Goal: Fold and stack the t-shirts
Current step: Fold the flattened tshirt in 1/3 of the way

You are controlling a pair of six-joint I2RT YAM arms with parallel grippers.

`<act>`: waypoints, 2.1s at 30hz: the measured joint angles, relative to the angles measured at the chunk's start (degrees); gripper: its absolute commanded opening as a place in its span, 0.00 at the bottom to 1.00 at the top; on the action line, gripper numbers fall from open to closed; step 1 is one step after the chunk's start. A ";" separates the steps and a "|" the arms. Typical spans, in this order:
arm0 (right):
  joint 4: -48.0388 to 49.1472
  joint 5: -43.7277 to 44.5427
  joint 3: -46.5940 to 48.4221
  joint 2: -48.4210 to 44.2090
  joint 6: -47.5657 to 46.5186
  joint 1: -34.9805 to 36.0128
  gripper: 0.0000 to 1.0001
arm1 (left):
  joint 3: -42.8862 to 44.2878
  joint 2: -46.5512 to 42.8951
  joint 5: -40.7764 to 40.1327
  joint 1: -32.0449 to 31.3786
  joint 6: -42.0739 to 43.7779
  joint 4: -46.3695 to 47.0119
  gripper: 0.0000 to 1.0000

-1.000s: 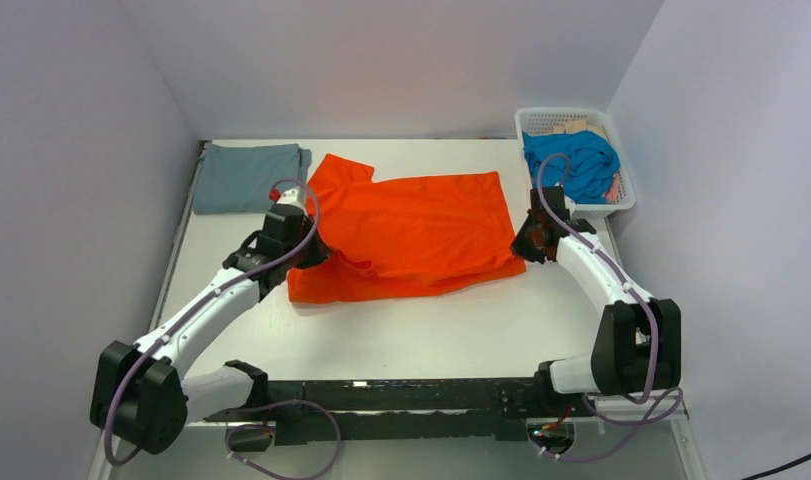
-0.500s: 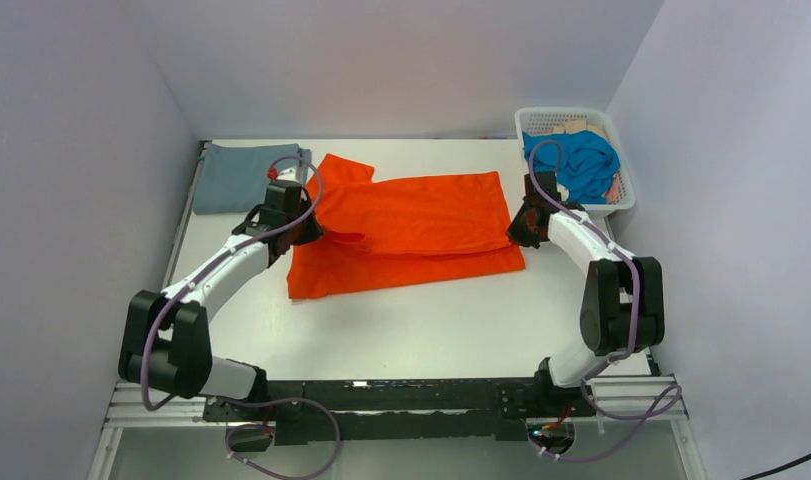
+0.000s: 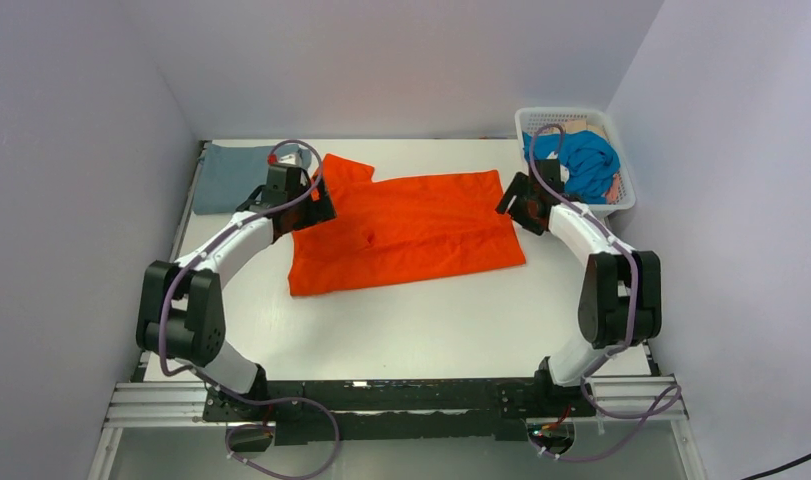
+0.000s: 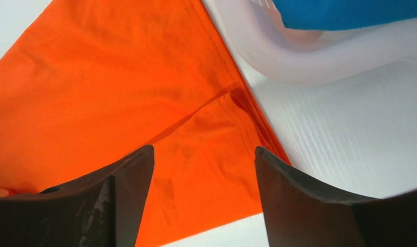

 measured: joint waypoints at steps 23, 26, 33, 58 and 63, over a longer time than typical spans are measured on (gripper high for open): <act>8.13 -3.58 -9.11 3.37 -4.13 13.03 1.00 | -8.52 7.30 15.65 -1.16 -4.22 11.19 1.00; 9.03 -3.45 -13.60 -0.15 -3.43 13.03 1.00 | -12.92 4.39 15.69 -1.38 -4.66 14.53 0.99; 5.64 -4.22 -25.97 -13.97 -1.05 16.26 1.00 | -26.08 -9.62 14.08 -4.90 -7.02 12.74 0.99; -10.88 -7.87 -36.37 -38.21 10.47 24.11 1.00 | -27.87 -34.01 3.17 -9.84 -9.22 -9.55 0.99; -9.99 -1.09 -27.15 -37.42 8.52 24.04 1.00 | -14.29 -27.69 -2.14 -7.96 -4.94 -7.50 0.99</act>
